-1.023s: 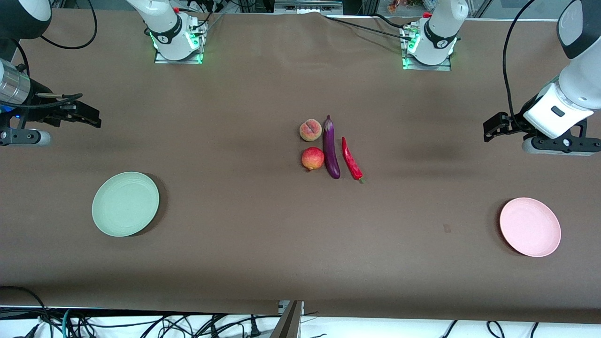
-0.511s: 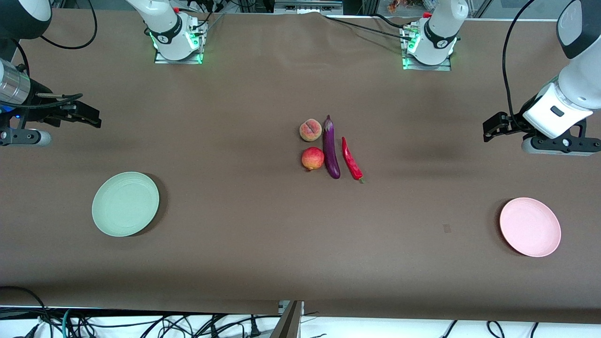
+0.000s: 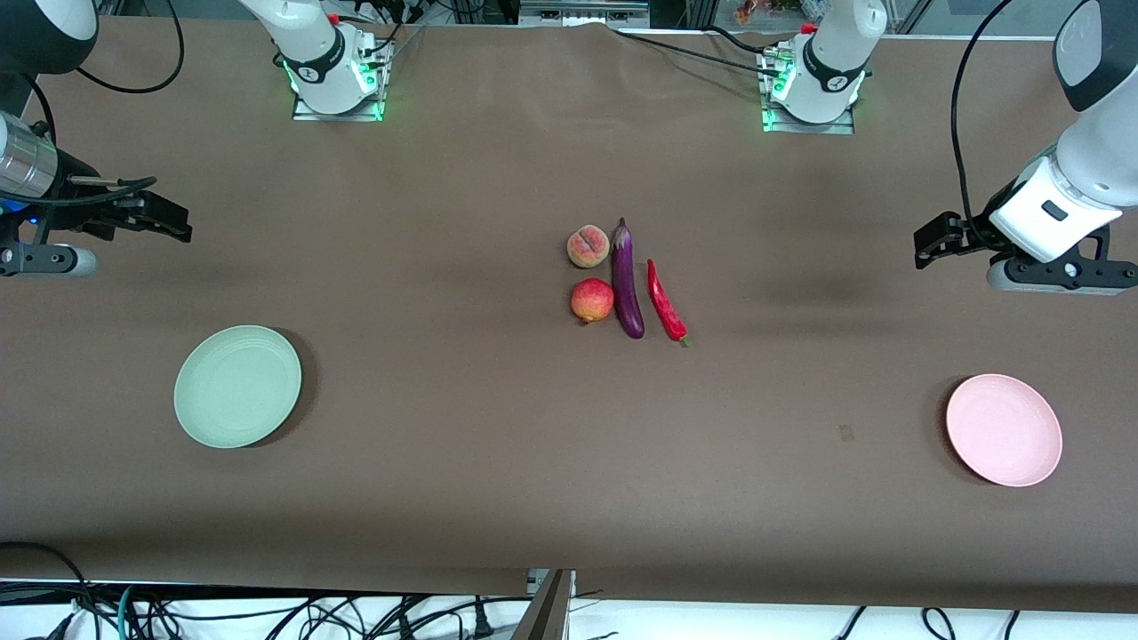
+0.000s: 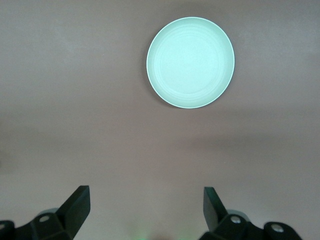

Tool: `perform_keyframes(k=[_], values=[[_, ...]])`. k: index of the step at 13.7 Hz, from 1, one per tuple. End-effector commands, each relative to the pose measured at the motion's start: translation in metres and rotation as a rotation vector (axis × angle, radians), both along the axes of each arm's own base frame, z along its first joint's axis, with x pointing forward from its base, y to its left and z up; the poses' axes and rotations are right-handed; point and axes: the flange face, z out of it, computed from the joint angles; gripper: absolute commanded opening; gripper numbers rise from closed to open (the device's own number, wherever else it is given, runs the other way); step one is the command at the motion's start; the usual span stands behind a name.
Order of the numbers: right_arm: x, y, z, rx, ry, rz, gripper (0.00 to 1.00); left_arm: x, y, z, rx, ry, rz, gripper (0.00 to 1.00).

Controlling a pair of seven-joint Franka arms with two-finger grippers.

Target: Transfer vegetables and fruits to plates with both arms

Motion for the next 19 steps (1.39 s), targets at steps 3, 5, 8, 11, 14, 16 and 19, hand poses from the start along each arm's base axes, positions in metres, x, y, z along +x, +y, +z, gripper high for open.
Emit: perform_keyframes(k=[3, 5, 8, 11, 14, 16, 19], values=[[0.003, -0.001, 0.004, 0.019, -0.008, 0.001, 1.0, -0.003, -0.004, 0.002, -0.024, -0.007, -0.01, 1.0], [0.004, -0.002, 0.003, 0.019, -0.008, 0.0, 1.0, -0.003, -0.004, 0.002, -0.024, -0.007, -0.01, 1.0], [0.003, -0.002, 0.004, 0.019, -0.009, -0.005, 1.0, -0.003, -0.004, 0.002, -0.024, -0.006, -0.01, 1.0], [0.003, -0.002, 0.004, 0.018, -0.01, -0.006, 1.0, -0.003, -0.005, 0.001, -0.024, -0.004, -0.018, 1.0], [0.004, -0.002, 0.003, 0.018, -0.01, -0.002, 1.0, 0.001, -0.008, -0.011, -0.016, 0.023, -0.037, 1.0], [0.006, -0.003, 0.005, 0.02, -0.029, 0.0, 1.0, 0.011, -0.01, -0.016, -0.002, 0.032, -0.062, 1.0], [0.007, -0.002, 0.004, 0.021, -0.037, 0.0, 1.0, 0.02, -0.017, -0.026, -0.022, 0.067, -0.051, 1.0]])
